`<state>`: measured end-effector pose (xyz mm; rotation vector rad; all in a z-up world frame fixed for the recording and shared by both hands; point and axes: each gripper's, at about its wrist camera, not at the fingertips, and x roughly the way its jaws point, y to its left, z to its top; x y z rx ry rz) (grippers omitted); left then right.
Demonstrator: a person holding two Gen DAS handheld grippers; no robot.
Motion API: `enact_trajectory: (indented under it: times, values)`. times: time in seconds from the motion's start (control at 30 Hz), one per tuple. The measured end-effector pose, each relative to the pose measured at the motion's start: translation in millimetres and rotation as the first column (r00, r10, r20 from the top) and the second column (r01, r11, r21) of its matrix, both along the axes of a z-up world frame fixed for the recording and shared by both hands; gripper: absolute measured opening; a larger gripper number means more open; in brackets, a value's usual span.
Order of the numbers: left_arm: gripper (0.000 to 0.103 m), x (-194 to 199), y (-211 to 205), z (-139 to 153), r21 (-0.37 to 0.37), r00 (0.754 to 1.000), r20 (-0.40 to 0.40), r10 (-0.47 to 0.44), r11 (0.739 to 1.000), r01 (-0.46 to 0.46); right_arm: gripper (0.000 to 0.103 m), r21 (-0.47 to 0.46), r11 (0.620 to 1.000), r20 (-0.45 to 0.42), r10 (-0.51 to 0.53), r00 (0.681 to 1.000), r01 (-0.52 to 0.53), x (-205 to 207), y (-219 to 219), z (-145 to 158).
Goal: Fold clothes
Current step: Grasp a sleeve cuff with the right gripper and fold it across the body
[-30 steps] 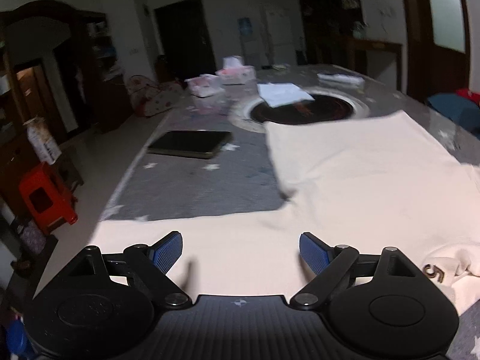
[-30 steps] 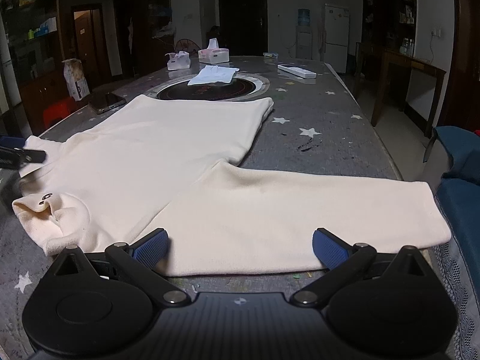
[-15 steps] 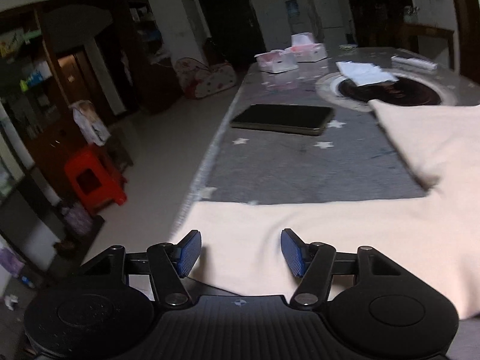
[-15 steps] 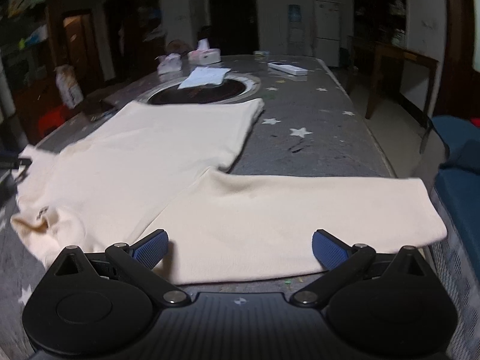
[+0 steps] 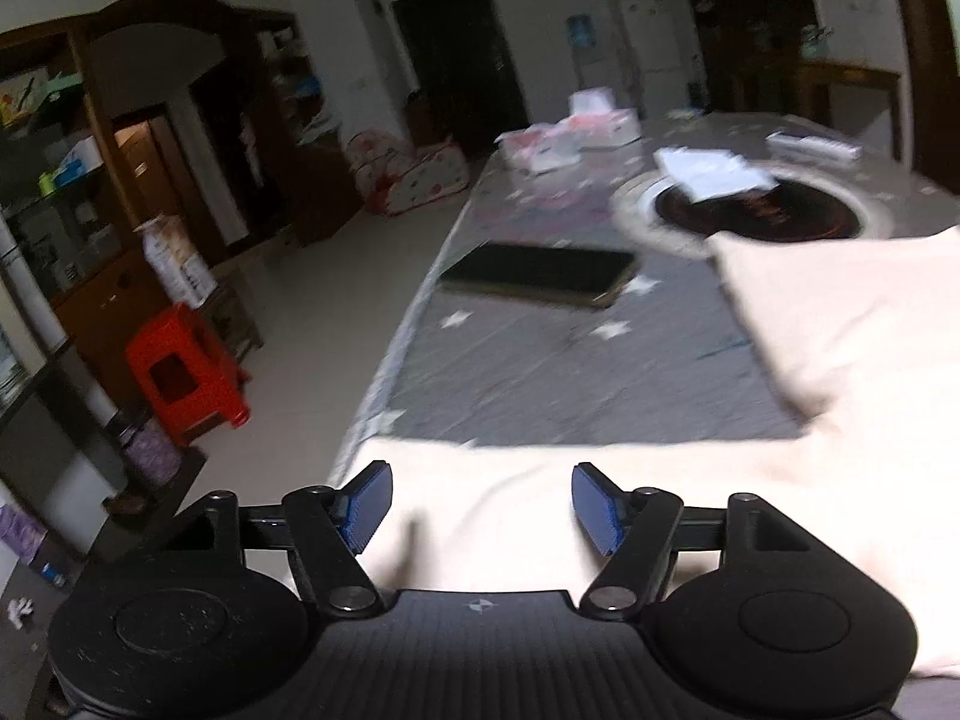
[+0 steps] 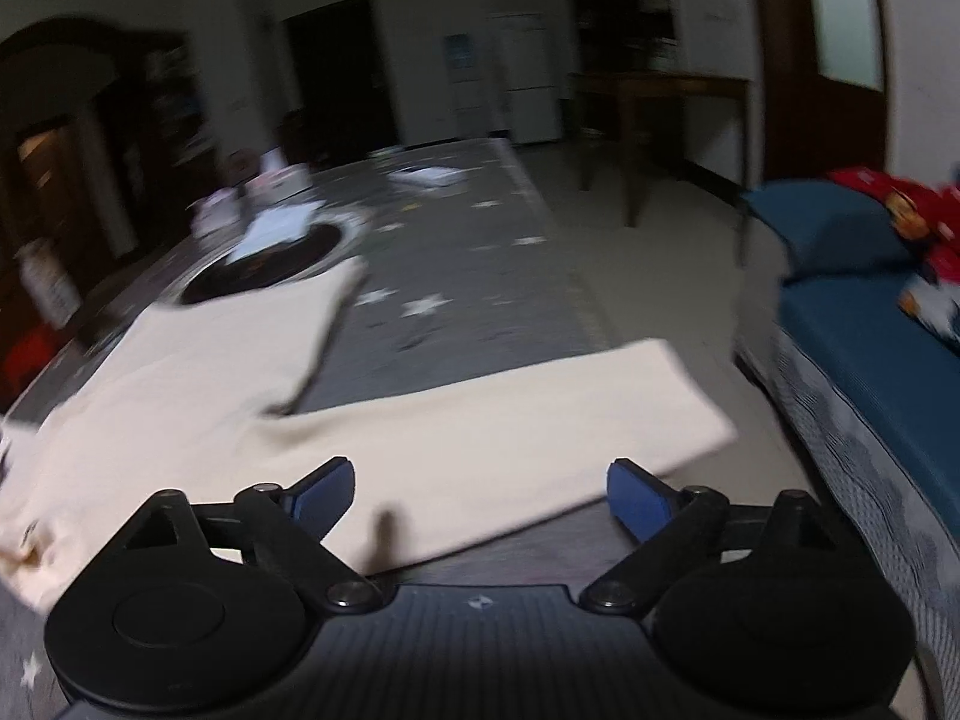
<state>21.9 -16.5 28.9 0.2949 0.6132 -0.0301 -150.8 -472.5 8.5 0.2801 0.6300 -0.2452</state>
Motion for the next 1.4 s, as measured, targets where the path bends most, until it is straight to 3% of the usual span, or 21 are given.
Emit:
enact_trajectory:
  times: [0.17, 0.4, 0.57, 0.6, 0.63, 0.8, 1.07, 1.27, 1.4]
  values:
    - [0.078, -18.8, -25.1, 14.6, -0.047, 0.996, 0.03, -0.083, 0.995, 0.084, 0.082, 0.074, 0.991, 0.004, -0.116, 0.993, 0.116, -5.9, -41.5, -5.3]
    - [0.08, -36.7, -55.9, 22.3, -0.064, 0.984, 0.037, -0.172, 0.983, 0.174, 0.068, 0.29, 0.937, -0.002, -0.201, 0.98, 0.193, -8.0, -88.6, -28.3]
    - [0.081, -46.4, -72.4, 23.5, -0.069, 0.976, 0.031, -0.215, 0.974, 0.217, 0.043, 0.471, 0.862, 0.027, -0.229, 0.973, 0.189, -13.0, -116.9, -49.1]
    - [0.081, -48.0, -75.5, 23.1, -0.068, 0.974, 0.028, -0.224, 0.972, 0.225, 0.034, 0.494, 0.85, 0.04, -0.232, 0.972, 0.183, -15.0, -120.6, -51.6]
    - [0.081, -49.5, -78.7, 22.6, -0.066, 0.973, 0.026, -0.231, 0.97, 0.232, 0.026, 0.507, 0.843, 0.052, -0.236, 0.97, 0.178, -16.4, -123.2, -52.9]
    - [0.083, -56.1, -94.0, 19.7, -0.076, 0.966, 0.011, -0.259, 0.963, 0.259, 0.006, 0.504, 0.851, 0.104, -0.23, 0.968, 0.148, -19.7, -127.7, -49.4]
    - [0.085, -64.9, -114.7, 13.5, -0.096, 0.947, 0.001, -0.321, 0.943, 0.319, 0.004, 0.501, 0.864, 0.217, -0.186, 0.958, 0.055, -18.4, -111.6, -14.8]
    - [0.087, -70.4, -112.4, 13.0, -0.121, 0.944, 0.018, -0.331, 0.936, 0.33, 0.004, 0.465, 0.88, 0.314, -0.063, 0.947, -0.095, -2.7, -70.9, 30.7]
    - [0.088, -73.9, -101.4, 12.7, -0.143, 0.948, 0.029, -0.318, 0.937, 0.319, 0.004, 0.446, 0.869, 0.364, 0.041, 0.93, -0.213, 15.0, -34.5, 61.8]
